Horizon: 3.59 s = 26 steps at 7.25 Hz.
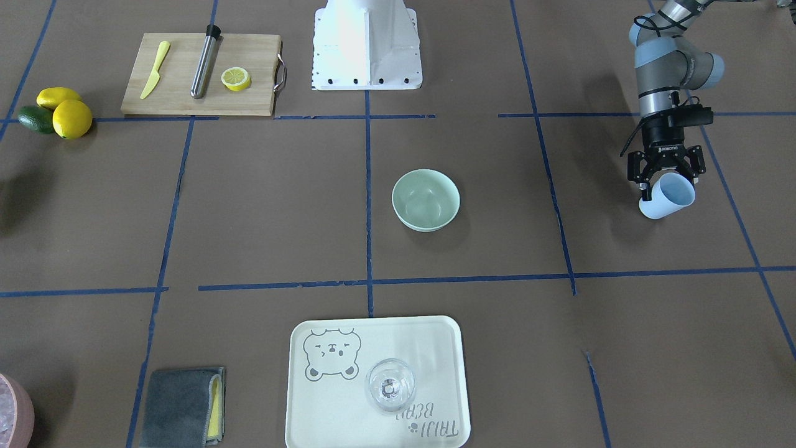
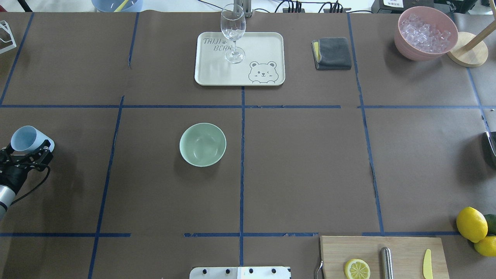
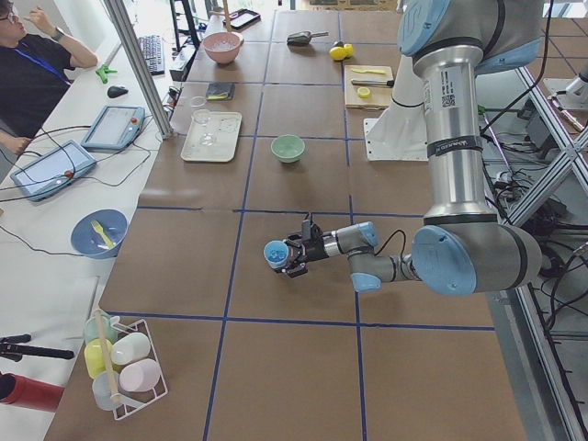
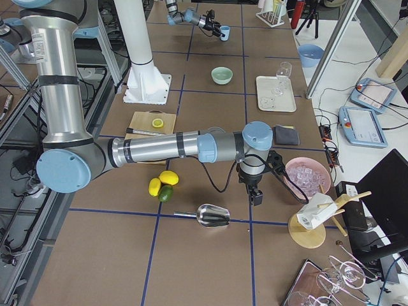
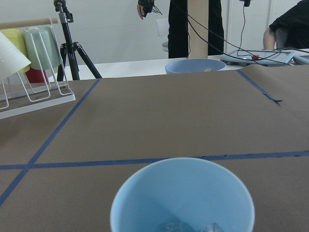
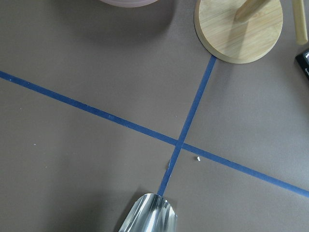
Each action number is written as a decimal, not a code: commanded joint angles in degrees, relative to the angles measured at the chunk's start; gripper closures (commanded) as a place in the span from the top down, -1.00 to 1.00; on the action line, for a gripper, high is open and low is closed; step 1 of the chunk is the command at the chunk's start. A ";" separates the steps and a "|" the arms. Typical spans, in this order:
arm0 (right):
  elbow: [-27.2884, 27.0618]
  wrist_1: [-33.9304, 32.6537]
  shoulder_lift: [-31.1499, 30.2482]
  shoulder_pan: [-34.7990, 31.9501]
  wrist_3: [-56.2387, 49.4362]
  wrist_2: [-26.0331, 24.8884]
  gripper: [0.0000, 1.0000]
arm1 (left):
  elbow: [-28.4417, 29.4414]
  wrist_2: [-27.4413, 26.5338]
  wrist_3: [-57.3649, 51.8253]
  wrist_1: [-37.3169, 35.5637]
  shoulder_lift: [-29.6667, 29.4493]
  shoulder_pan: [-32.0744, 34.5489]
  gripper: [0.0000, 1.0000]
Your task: Pour ice into bowl
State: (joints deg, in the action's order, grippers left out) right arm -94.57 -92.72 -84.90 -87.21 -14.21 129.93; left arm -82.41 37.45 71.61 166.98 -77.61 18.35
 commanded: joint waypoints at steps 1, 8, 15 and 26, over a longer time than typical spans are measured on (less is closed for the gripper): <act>0.00 0.00 0.00 -0.15 -0.03 -0.03 1.00 | 2.59 -0.01 0.02 -0.07 -3.77 0.19 1.00; 0.09 0.09 0.09 -0.24 -0.03 -0.03 1.00 | 3.13 0.25 0.10 0.27 -4.39 1.60 -0.73; 0.35 0.00 -0.26 -0.68 0.23 -0.03 1.00 | -12.42 8.34 -40.98 6.61 -9.02 5.72 -1.00; -0.17 0.18 -4.30 -2.43 7.35 1.72 1.00 | -10.05 -3.07 -72.99 -24.77 -32.08 -3.22 -1.00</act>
State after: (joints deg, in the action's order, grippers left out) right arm -94.74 -92.55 -89.20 -89.64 -6.98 131.28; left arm -92.43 36.84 3.47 142.73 -108.98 16.98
